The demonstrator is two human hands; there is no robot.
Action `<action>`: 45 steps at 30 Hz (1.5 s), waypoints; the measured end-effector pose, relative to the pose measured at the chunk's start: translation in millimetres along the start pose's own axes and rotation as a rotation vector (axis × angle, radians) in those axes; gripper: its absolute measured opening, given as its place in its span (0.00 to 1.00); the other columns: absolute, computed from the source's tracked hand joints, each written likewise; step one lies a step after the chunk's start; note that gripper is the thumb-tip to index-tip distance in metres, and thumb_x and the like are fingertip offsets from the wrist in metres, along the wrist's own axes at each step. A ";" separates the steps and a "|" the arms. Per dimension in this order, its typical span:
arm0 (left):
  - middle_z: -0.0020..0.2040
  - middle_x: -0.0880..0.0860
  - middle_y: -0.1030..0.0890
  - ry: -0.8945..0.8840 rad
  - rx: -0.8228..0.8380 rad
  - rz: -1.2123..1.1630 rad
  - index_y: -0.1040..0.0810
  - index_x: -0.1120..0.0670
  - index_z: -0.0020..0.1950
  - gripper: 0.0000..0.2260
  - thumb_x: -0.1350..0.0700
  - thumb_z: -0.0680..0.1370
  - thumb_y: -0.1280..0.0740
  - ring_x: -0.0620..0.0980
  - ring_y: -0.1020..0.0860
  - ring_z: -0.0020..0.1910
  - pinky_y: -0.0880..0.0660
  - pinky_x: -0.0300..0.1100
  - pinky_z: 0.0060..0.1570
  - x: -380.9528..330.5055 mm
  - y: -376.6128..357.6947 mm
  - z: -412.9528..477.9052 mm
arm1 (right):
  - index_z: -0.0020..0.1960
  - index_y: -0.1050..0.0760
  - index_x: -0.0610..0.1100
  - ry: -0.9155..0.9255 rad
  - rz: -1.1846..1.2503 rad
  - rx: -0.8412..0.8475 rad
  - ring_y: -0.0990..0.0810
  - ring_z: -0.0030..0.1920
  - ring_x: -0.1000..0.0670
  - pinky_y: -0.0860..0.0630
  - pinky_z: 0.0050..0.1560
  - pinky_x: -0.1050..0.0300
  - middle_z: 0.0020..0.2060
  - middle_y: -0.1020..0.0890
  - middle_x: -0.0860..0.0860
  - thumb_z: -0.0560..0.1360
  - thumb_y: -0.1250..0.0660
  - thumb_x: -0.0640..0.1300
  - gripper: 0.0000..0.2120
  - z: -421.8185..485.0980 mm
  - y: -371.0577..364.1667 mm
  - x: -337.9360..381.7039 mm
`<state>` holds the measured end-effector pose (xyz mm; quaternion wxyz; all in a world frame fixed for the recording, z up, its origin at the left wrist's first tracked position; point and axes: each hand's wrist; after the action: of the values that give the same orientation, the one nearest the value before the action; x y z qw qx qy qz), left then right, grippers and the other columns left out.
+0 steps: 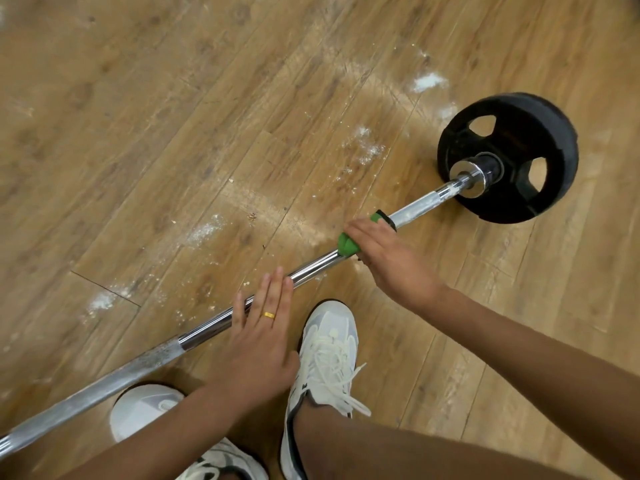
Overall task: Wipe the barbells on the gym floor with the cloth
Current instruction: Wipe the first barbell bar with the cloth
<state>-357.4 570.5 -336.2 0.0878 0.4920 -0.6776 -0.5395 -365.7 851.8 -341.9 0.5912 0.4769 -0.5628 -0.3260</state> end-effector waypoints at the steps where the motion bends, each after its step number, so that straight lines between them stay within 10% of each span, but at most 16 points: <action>1: 0.78 0.52 0.75 0.002 0.001 -0.009 0.72 0.56 0.79 0.47 0.49 0.76 0.38 0.51 0.74 0.77 0.69 0.57 0.71 -1.7 -0.9 -0.6 | 0.74 0.31 0.40 0.000 -0.016 0.014 0.29 0.72 0.42 0.35 0.75 0.41 0.71 0.26 0.43 0.78 0.36 0.35 0.24 0.7 4.7 -7.1; 28: 0.77 0.50 0.77 0.071 -0.035 -0.011 0.73 0.55 0.78 0.44 0.47 0.80 0.40 0.49 0.76 0.76 0.76 0.54 0.68 2.3 9.6 11.5 | 0.74 0.32 0.38 -0.151 0.039 -0.073 0.30 0.73 0.41 0.42 0.78 0.45 0.70 0.26 0.42 0.81 0.39 0.34 0.22 25.1 9.0 -19.1; 34: 0.79 0.51 0.74 0.080 -0.070 0.029 0.71 0.55 0.80 0.47 0.43 0.78 0.38 0.49 0.73 0.77 0.73 0.57 0.71 16.9 19.5 25.7 | 0.73 0.31 0.37 0.062 0.010 -0.016 0.29 0.72 0.40 0.37 0.76 0.41 0.70 0.26 0.40 0.78 0.34 0.32 0.24 46.8 1.8 -8.0; 39: 0.79 0.50 0.73 0.089 -0.097 0.048 0.70 0.54 0.80 0.48 0.42 0.77 0.37 0.48 0.72 0.77 0.72 0.57 0.73 33.2 29.9 40.0 | 0.74 0.33 0.39 -0.111 0.038 -0.067 0.30 0.69 0.41 0.30 0.69 0.42 0.71 0.27 0.42 0.81 0.40 0.33 0.21 73.9 16.5 -18.1; 45: 0.82 0.51 0.66 0.111 -0.142 0.104 0.65 0.55 0.82 0.48 0.37 0.76 0.37 0.48 0.68 0.79 0.71 0.58 0.75 52.7 43.1 59.8 | 0.76 0.34 0.36 0.036 -0.019 -0.007 0.34 0.75 0.41 0.44 0.78 0.48 0.73 0.29 0.40 0.79 0.37 0.31 0.25 78.9 14.1 -12.0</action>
<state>-447.3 566.0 -346.8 0.1877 0.4781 -0.6562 -0.5528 -446.7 852.1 -340.0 0.5998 0.4859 -0.5463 -0.3250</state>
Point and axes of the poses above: each hand's wrist, its own z-axis towards the middle knuckle, its own y-axis out of the back of the hand, x = y × z
